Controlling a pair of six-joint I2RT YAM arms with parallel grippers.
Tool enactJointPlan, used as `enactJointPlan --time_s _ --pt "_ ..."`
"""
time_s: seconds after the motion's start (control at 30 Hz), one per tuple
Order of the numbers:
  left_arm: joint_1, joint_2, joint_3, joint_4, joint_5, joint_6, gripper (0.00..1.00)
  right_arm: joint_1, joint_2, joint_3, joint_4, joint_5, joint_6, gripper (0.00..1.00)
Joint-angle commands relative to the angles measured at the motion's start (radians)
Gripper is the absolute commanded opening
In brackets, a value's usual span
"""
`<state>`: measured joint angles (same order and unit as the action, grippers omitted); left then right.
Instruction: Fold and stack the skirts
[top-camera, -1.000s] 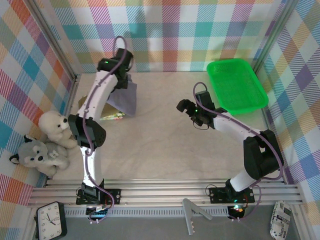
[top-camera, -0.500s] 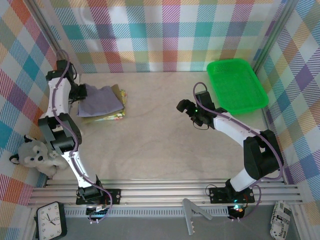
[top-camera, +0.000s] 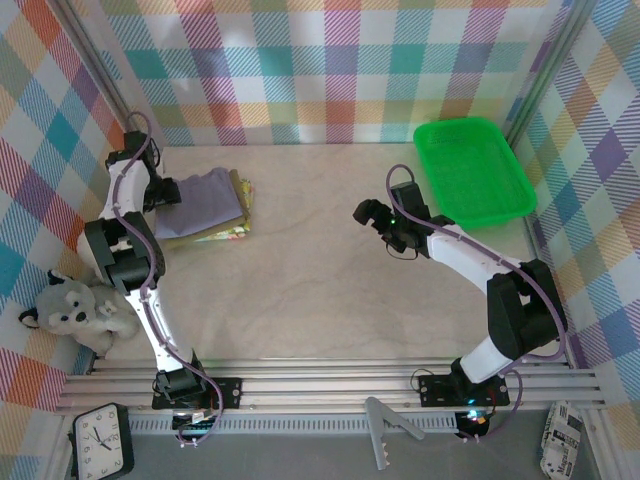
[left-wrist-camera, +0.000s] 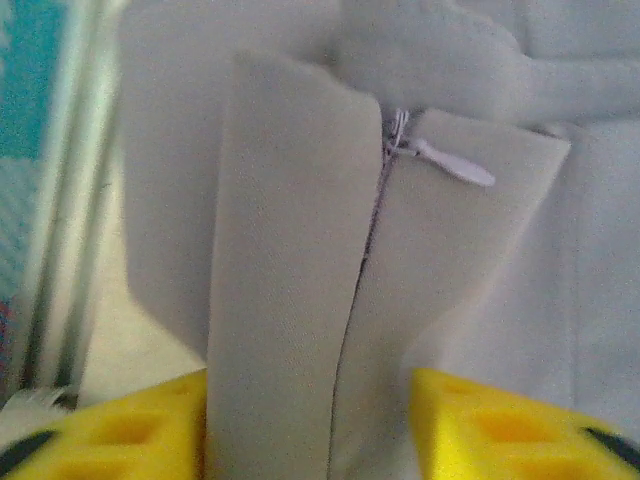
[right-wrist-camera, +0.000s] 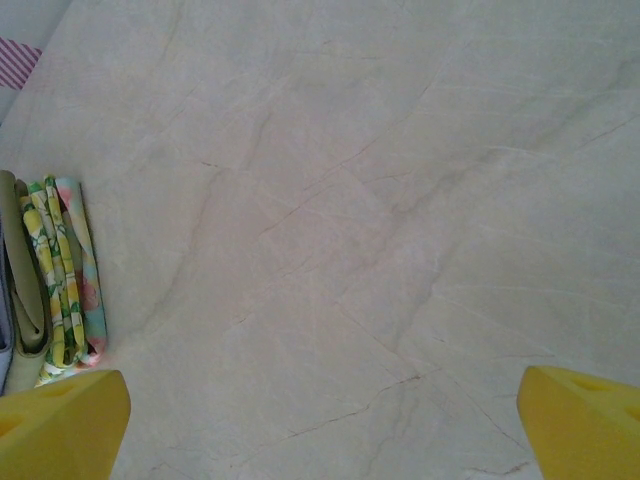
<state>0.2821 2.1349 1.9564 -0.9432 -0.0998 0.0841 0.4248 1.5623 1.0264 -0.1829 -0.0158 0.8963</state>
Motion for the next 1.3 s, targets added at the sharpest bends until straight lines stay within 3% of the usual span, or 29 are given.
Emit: enactJointPlan --time_s 0.0,0.03,0.17,0.37,0.43,0.53,0.63,0.87,1.27 --pt "0.000 -0.036 0.089 -0.018 -0.184 -0.172 0.76 -0.006 -0.024 -0.009 -0.018 0.011 -0.024 0.99" --pt "-0.006 -0.046 0.100 -0.029 -0.183 -0.212 0.84 -0.006 -0.023 -0.008 -0.017 0.013 -0.024 0.99" --pt "-0.088 -0.105 0.061 -0.039 -0.087 -0.338 0.94 -0.006 -0.017 -0.006 -0.015 0.016 -0.016 0.99" --pt "-0.156 -0.049 -0.033 -0.040 0.088 -0.529 0.96 -0.007 -0.016 -0.006 -0.018 0.016 -0.018 0.99" --pt "-0.161 -0.025 -0.056 -0.025 0.089 -0.547 0.97 -0.008 -0.022 -0.006 -0.032 0.021 -0.026 0.99" --pt "-0.161 0.019 -0.066 -0.019 0.060 -0.523 0.97 -0.009 -0.041 -0.018 -0.048 0.035 -0.035 0.99" --pt "-0.162 0.079 -0.065 0.004 0.117 -0.429 0.98 -0.012 -0.067 -0.045 -0.054 0.050 -0.041 0.99" --pt "-0.166 0.139 -0.041 0.018 0.121 -0.273 0.98 -0.036 -0.125 -0.092 -0.075 0.116 -0.089 0.99" --pt "-0.167 -0.293 -0.189 0.108 0.229 -0.347 1.00 -0.141 -0.338 -0.223 -0.072 0.352 -0.256 0.99"
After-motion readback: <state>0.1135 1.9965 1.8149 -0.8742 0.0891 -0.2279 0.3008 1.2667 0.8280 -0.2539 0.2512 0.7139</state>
